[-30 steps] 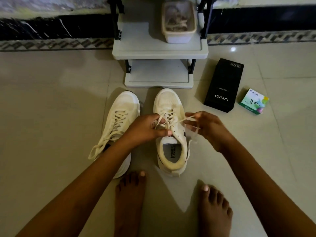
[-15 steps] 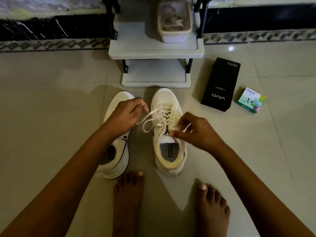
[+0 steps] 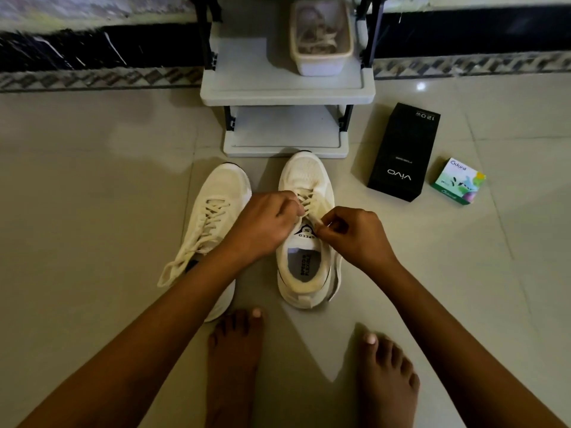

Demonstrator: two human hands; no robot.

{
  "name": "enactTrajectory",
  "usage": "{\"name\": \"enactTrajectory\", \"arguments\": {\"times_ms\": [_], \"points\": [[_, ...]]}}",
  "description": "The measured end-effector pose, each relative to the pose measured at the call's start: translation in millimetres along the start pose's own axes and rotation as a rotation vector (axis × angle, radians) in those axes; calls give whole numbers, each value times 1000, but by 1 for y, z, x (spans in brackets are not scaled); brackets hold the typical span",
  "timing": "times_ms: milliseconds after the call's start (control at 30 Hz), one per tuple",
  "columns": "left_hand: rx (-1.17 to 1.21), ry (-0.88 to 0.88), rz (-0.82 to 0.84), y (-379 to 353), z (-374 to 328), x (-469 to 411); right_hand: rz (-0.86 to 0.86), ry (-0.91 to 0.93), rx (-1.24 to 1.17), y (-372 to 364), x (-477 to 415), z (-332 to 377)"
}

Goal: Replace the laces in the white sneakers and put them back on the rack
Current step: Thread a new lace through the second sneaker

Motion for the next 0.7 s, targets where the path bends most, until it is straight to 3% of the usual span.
{"name": "enactTrajectory", "arguments": {"times_ms": [167,333,533,700], "points": [[9,-68,62,-17,-4,2,18,-81,-218,-3,3,-12],[-36,-85,-54,-14,-8,5,74,-243,-549,-6,7,-23],[-162,-104,-218,-14,-11,9,77,-245,-590,-7,9,-22],[-188,-90,-194,-20,-10,7,82,-252,-629,-8,8,-23]]}}
Point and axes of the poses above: each hand's wrist, its own x-axis away from the middle knuckle, its own y-axis out of the back of the hand, z = x × y, the point moved 8 cm from there along -x, towards the middle knuckle, and after that the axes turned 8 degrees about -x, right-handed, at the moved point
